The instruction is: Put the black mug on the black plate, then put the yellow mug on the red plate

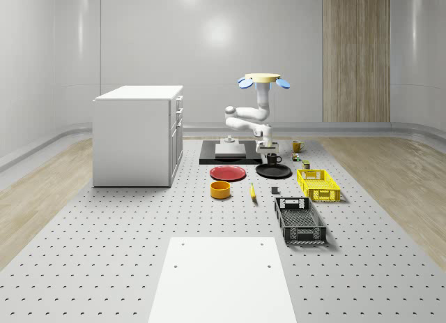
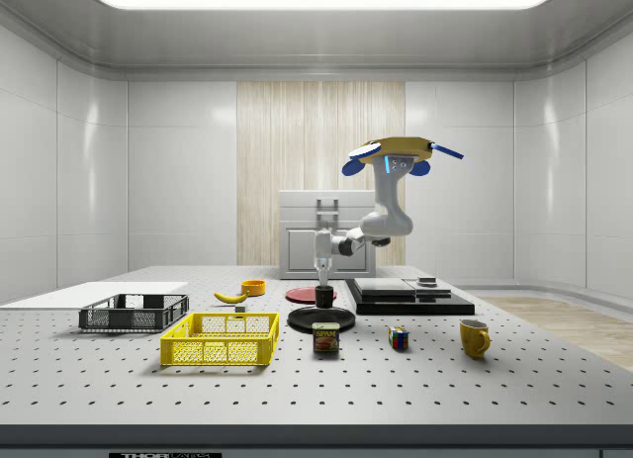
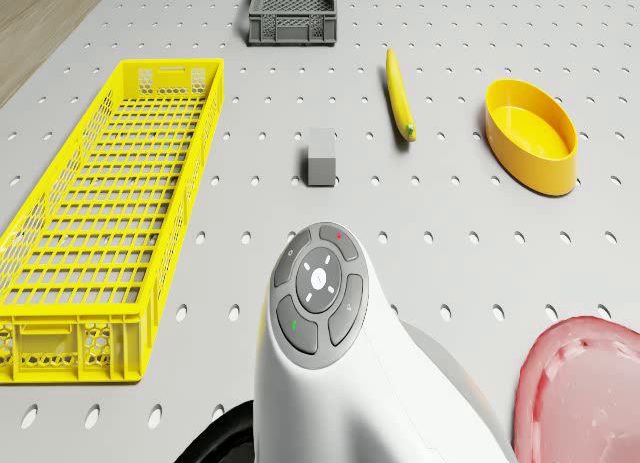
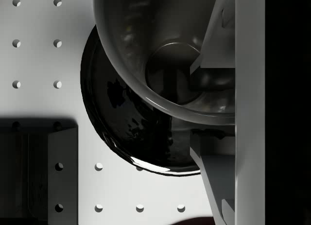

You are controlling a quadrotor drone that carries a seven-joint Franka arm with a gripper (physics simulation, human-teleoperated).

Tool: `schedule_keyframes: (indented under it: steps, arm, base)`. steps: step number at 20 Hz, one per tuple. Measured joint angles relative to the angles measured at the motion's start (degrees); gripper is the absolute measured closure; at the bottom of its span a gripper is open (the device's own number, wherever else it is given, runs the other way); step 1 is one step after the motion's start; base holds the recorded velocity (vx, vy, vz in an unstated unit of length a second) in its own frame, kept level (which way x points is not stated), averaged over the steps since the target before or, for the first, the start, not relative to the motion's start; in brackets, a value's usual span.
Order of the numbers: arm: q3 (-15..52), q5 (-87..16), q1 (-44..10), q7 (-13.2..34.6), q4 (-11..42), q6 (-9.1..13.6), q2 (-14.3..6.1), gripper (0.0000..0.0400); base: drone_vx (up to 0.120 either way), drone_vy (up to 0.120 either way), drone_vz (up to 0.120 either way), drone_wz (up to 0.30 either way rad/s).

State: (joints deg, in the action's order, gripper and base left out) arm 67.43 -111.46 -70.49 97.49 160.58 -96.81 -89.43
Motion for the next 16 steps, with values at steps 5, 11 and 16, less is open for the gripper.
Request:
schedule_keyframes:
  steps: [5, 11, 16]
  arm:
    - [-3.66, -3.52, -0.84, -0.02, -1.51, -1.17, 0.62, 0.029]
    - [-5.65, -5.57, -1.13, -0.19, -2.41, -1.44, 1.42, 0.0208]
    - [-4.88, -5.03, -0.6, -0.41, -1.94, -0.58, 1.83, 0.006]
  base:
    - [0.0, 0.0, 0.0, 0.0]
    - [0.0, 0.0, 0.0, 0.0]
    - [0.0, 0.0, 0.0, 0.0]
